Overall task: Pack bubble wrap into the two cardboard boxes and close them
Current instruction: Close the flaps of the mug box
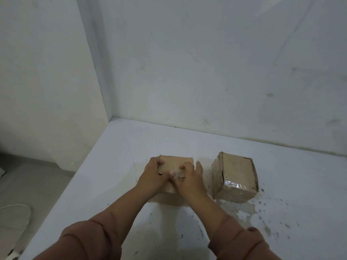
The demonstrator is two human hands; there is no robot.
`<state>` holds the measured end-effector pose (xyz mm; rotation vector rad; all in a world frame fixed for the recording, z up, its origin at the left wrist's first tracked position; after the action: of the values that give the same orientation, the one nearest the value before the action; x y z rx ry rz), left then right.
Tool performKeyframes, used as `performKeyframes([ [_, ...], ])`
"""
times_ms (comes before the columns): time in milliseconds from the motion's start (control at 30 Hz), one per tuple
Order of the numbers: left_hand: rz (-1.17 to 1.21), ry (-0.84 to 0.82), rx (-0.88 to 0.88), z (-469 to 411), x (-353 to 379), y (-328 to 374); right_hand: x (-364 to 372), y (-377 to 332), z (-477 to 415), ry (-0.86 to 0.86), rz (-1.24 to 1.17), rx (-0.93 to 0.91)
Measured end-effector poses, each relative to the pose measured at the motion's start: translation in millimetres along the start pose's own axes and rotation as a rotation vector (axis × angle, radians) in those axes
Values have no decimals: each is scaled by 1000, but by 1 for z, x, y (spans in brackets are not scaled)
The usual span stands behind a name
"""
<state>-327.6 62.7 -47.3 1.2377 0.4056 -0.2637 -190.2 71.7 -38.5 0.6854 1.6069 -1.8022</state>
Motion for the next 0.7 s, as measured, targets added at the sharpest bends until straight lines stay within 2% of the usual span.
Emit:
performKeyframes([
  [200, 2, 5, 23, -4, 4, -7, -1, 5, -3, -86, -145, 75],
  [367, -89, 17, 60, -5, 4, -5, -5, 9, -4, -79, -164, 79],
  [700, -121, 10, 82, -5, 4, -4, 2, 14, -3, -86, -191, 80],
])
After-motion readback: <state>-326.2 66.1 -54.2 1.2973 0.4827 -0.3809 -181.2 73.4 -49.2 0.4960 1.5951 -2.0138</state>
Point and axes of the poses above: each hand's wrist, its own z-axis away from the middle knuckle, its own x-axis out of the palm, y = z × x, the point moved 6 cm from there along -z, towards the middle knuckle, and after that the axes turned 1 degree about -z, right-handed, at the moved point
